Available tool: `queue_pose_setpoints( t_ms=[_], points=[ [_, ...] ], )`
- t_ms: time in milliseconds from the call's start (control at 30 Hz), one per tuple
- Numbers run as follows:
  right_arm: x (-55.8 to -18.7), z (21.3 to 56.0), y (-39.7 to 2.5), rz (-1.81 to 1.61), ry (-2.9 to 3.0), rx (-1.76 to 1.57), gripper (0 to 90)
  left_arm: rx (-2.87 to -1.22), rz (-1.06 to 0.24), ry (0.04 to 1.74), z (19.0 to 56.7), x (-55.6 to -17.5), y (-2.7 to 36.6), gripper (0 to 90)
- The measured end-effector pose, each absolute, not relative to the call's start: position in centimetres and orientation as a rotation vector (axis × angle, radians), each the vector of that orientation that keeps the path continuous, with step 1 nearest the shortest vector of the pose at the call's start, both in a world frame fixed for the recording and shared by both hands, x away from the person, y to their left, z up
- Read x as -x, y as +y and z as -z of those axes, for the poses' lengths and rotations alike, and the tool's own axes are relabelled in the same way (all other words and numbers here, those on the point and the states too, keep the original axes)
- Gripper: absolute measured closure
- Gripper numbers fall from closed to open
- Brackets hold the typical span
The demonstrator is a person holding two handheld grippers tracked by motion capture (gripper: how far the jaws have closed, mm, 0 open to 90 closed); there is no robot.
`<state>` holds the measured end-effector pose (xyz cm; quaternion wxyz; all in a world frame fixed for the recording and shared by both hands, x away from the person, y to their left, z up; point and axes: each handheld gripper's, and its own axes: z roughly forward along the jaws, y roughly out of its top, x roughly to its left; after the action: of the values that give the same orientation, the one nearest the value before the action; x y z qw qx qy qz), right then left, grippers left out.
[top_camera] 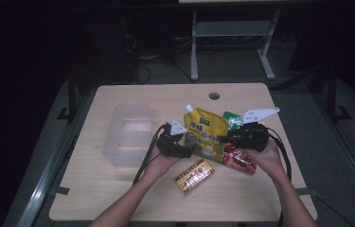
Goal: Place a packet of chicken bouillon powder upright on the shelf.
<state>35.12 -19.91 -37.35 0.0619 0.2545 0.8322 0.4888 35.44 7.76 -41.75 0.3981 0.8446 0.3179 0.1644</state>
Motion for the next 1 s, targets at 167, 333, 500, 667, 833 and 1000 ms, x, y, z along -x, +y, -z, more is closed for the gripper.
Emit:
queue_pose_setpoints(
  t_ms=[167, 333, 500, 667, 833, 1000],
  points=[
    [-35.5, 37.5, -18.7, -1.421, 2.522, -0.794, 67.8, -2.149, -0.413, 0.779, 41.7, -35.5, 7.7, 28.4],
    [-35.9, 37.7, -18.1, -1.377, 2.499, -0.844, 76.9, -2.141, -0.41, 0.798, 41.8, -35.8, 8.0, 39.7],
    [-36.3, 37.7, -17.9, -1.373, 2.489, -0.882, 79.5, -2.149, -0.411, 0.794, 41.8, -35.8, 8.1, 39.7],
    [-36.5, 37.6, -17.5, -1.366, 2.503, -0.886, 89.7, -2.128, -0.41, 0.8, 41.7, -35.6, 8.1, 39.2],
    [-36.3, 37.2, -17.3, -1.367, 2.513, -0.877, 89.9, -2.13, -0.406, 0.786, 41.4, -34.8, 8.3, 37.7],
    [-36.0, 36.3, -17.0, -1.346, 2.49, -0.886, 90.0, -2.115, -0.387, 0.775, 41.0, -33.5, 8.6, 35.8]
  ],
)
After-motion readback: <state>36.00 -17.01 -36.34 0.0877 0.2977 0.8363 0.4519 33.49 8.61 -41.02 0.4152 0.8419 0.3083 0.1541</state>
